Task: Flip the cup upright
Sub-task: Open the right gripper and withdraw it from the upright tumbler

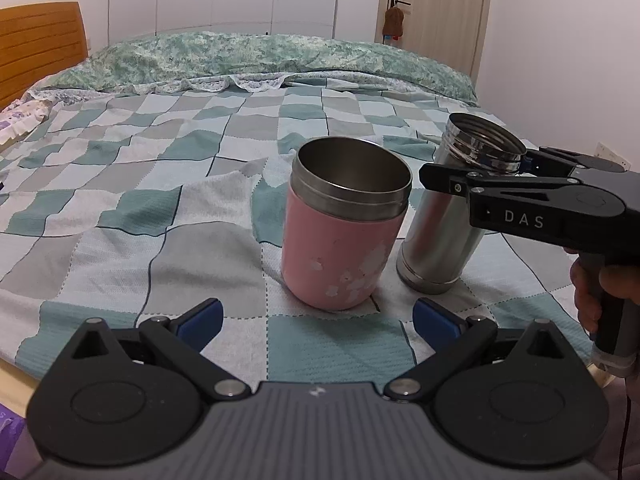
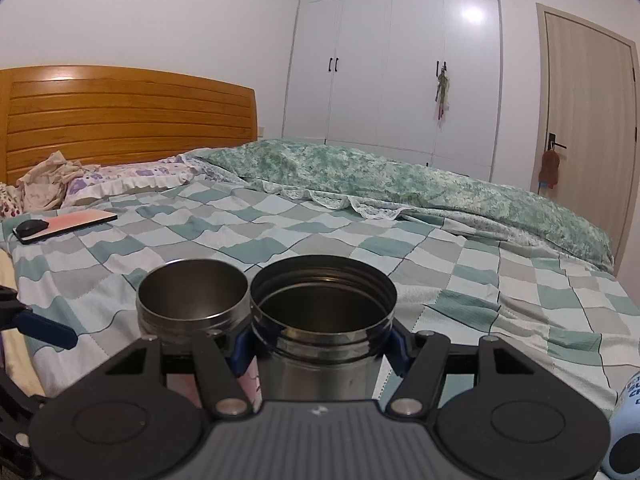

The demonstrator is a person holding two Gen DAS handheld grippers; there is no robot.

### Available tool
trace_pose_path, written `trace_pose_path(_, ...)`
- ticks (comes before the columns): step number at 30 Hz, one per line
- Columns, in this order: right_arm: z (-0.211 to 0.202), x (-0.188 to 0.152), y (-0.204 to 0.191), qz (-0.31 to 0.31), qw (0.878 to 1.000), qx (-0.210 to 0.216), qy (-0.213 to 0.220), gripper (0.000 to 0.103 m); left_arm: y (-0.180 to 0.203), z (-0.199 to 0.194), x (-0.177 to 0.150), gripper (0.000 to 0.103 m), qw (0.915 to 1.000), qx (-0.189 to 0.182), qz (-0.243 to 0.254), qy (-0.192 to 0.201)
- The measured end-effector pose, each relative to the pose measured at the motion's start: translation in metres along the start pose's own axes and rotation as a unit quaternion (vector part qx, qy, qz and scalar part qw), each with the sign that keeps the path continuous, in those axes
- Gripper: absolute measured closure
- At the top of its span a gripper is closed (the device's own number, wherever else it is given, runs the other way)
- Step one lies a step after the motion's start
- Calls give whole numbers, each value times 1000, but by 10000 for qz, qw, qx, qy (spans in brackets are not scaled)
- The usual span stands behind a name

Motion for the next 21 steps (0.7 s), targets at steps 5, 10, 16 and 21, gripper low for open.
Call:
trace_pose_path(5,-22,8,8,140,9996,94,222,14,6,-9,0,0,10000,-5,-21,96)
trace_pose_path(10,-65,6,19,276,9982,132,521,2,21,-26,0,0,9996,4,-32,297)
trace_pose_path(16,-118,-18,44,386,9972,-27,643,0,58,-52,-6,0,9970,-66,7,768)
trace_pose_path(21,-157,-59,65,354,9978,-169,532,0,87,-68,-18,0,9909,-156,-80,1332)
Point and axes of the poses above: each gripper's, at about its wrist camera, not at the fingertips, and z roughly the way its jaws point, y to its right, x to its top, the point moved 10 cm from there along z, roughly the way its jaws point, and after that the axes turned 9 degrees about -y, right-handed, at the moved point
